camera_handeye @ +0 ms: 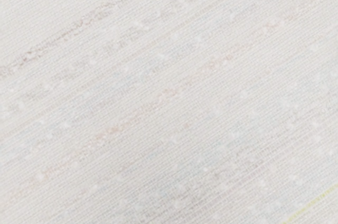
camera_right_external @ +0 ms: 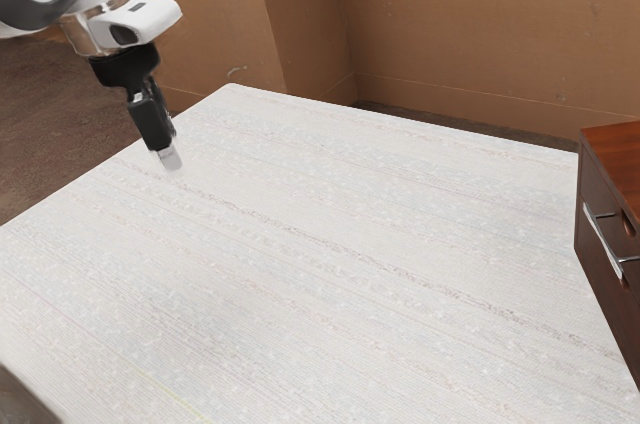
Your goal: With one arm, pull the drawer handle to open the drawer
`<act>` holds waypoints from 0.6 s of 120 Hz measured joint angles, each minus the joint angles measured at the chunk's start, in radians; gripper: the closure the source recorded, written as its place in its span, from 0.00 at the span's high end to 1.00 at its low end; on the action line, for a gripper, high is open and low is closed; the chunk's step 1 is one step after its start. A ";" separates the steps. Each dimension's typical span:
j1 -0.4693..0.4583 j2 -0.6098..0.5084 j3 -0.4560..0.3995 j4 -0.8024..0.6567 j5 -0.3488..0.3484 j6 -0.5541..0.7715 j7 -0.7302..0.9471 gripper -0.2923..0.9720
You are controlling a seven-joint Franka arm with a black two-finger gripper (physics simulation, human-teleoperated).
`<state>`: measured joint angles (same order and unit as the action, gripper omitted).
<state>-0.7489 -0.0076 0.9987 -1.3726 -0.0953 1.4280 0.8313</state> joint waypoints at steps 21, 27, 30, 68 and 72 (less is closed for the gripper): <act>0.052 -0.052 -0.059 0.148 -0.110 -0.003 -0.002 0.77; 0.057 -0.021 -0.081 0.155 -0.125 -0.004 -0.002 0.77; 0.057 0.003 -0.090 0.156 -0.118 -0.005 -0.003 0.77; -0.470 0.058 -0.219 0.142 0.327 -0.111 0.096 0.77; -0.495 0.061 -0.222 0.142 0.339 -0.118 0.122 0.77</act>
<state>-1.2443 0.0539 0.7763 -1.2310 0.2438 1.3097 0.9530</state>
